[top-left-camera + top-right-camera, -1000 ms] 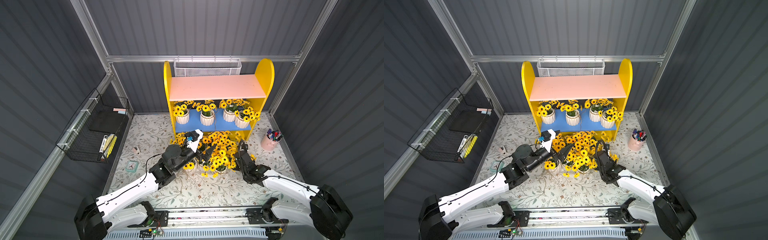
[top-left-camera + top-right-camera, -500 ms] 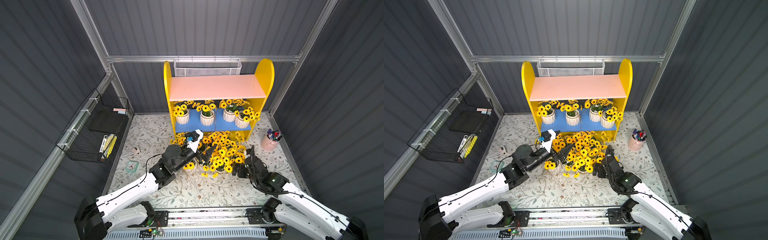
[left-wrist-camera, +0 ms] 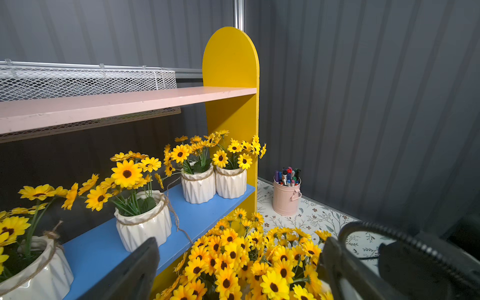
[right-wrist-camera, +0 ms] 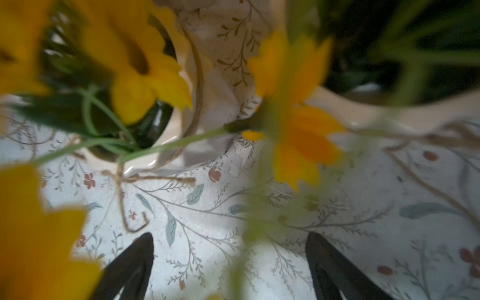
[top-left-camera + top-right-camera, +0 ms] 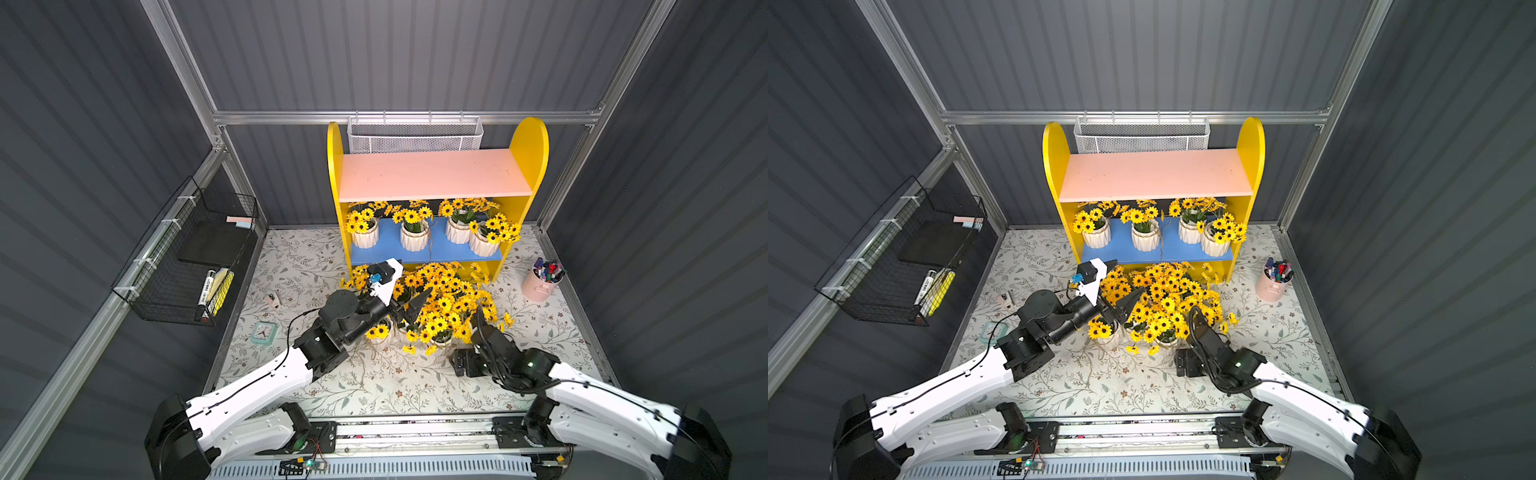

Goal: Take the sunflower pots off the shelves
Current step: Place the sunflower pot at the center of the board.

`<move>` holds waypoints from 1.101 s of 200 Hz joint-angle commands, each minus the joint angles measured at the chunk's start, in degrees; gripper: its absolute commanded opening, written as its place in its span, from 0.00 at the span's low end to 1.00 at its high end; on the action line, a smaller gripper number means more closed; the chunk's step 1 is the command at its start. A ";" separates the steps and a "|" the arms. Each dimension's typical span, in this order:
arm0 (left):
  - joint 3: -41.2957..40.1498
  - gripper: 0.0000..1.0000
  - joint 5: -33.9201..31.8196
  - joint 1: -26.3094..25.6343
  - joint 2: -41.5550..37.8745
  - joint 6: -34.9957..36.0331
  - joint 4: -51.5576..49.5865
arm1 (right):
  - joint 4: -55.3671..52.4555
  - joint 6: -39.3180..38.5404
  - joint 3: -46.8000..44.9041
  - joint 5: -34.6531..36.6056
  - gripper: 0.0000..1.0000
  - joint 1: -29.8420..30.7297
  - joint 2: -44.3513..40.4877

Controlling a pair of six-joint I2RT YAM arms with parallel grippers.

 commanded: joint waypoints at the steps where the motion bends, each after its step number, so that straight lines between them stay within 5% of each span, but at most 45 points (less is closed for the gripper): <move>1: 0.90 0.99 0.95 -0.20 -1.09 -0.07 -0.09 | 7.09 -3.63 2.72 0.92 0.91 0.34 6.65; 94: 0.47 0.99 -1.33 -0.18 -1.50 1.28 0.37 | 11.01 -11.52 11.12 12.85 0.79 0.12 21.99; 115: 0.44 0.99 -1.25 -0.19 -1.15 1.27 0.37 | 9.00 -12.23 12.39 9.22 0.77 0.33 21.30; 140: 0.73 0.99 -0.82 -0.22 -1.07 1.27 0.02 | 2.76 -8.20 10.94 4.36 0.82 0.95 16.64; 185: 1.01 0.99 -0.87 -0.19 -1.23 1.52 -0.37 | -8.92 -0.89 3.32 4.55 0.79 0.88 -3.65; 220: 4.52 0.99 -13.16 -0.11 1.16 0.58 -5.44 | -20.92 5.92 4.19 12.48 0.71 -2.94 -15.66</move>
